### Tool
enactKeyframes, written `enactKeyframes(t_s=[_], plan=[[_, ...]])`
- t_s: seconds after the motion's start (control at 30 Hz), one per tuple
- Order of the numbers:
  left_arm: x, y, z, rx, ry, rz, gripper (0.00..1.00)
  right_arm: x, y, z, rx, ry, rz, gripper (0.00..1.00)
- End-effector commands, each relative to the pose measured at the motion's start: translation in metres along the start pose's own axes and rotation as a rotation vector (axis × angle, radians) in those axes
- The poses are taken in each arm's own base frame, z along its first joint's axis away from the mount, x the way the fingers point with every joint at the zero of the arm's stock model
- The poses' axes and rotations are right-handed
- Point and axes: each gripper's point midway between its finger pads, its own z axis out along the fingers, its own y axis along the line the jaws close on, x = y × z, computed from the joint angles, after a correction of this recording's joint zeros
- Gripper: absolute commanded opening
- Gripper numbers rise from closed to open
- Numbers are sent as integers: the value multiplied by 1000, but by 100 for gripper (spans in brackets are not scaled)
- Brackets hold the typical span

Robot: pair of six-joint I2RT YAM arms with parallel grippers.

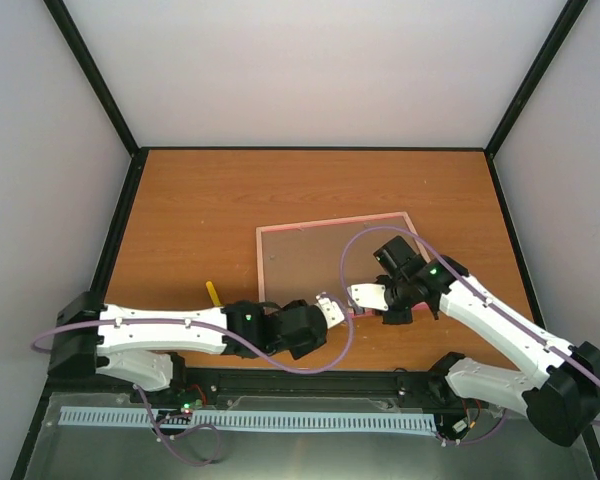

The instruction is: Take the photo out of the frame

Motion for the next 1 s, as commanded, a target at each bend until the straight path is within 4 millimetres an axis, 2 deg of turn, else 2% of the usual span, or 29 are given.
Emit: enactKeyframes(t_s=[0.0,0.2,0.4,0.5,0.73,0.9,0.97], plan=[[2,13,-3,-153,61,177,56,-19,-6,-25,45,-89,2,3],[21,21,7,-233,185,287,57,-19,-2,-27,39,-98,14,3],[27,28,18,-325,220,387,55,-21,1,-31,36,-118,18,3],[22,26,21,-354,201,438,48,-21,1,-32,41,-119,20,3],[-1,28,15,-410,114,482,36,-21,4,-37,46,-132,35,3],[-1,36,14,-467,124,519,26,-25,8,-44,39,-158,50,3],[-2,37,14,-483,124,522,19,-25,8,-44,40,-156,51,3]])
